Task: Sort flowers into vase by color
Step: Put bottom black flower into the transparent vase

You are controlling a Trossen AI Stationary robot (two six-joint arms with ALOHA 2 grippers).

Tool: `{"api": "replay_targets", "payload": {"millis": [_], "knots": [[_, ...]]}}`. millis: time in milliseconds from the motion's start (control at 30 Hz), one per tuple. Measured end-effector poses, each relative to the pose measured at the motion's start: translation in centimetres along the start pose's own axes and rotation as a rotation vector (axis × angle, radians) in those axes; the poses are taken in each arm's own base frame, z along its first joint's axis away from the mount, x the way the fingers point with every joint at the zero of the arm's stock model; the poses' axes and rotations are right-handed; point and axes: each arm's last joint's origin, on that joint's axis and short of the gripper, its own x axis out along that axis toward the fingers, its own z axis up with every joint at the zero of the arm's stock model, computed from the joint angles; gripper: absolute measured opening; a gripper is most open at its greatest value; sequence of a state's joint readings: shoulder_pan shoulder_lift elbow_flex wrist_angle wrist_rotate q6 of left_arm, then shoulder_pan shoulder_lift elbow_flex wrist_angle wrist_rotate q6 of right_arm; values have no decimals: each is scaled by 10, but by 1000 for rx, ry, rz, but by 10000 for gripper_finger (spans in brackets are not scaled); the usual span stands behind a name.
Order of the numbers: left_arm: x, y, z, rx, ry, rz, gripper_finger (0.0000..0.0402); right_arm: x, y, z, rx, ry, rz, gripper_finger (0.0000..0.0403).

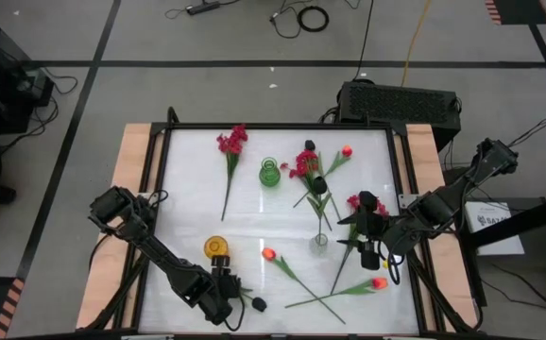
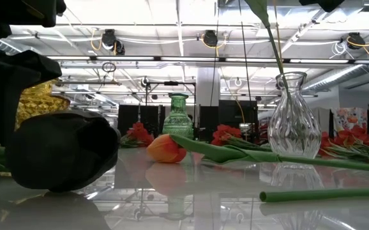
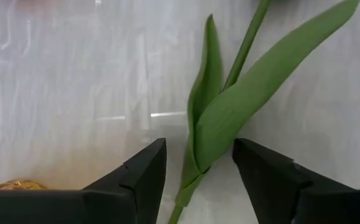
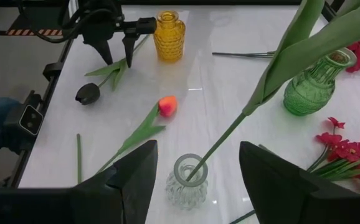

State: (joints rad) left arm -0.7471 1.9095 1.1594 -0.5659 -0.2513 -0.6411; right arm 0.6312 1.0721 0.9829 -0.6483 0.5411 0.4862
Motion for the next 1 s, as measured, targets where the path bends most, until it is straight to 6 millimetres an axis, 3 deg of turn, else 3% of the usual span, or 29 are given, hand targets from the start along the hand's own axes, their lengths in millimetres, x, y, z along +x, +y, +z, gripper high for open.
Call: {"api": "replay_targets", "payload": {"millis": [500,1000], "knots": [[-3,-4,7,-17,-4,-26,92,0,0,0,0,0,0,219],[-15,-11,21,-27,-50,-49,47,0,0,0,0,0,0,219]]}}
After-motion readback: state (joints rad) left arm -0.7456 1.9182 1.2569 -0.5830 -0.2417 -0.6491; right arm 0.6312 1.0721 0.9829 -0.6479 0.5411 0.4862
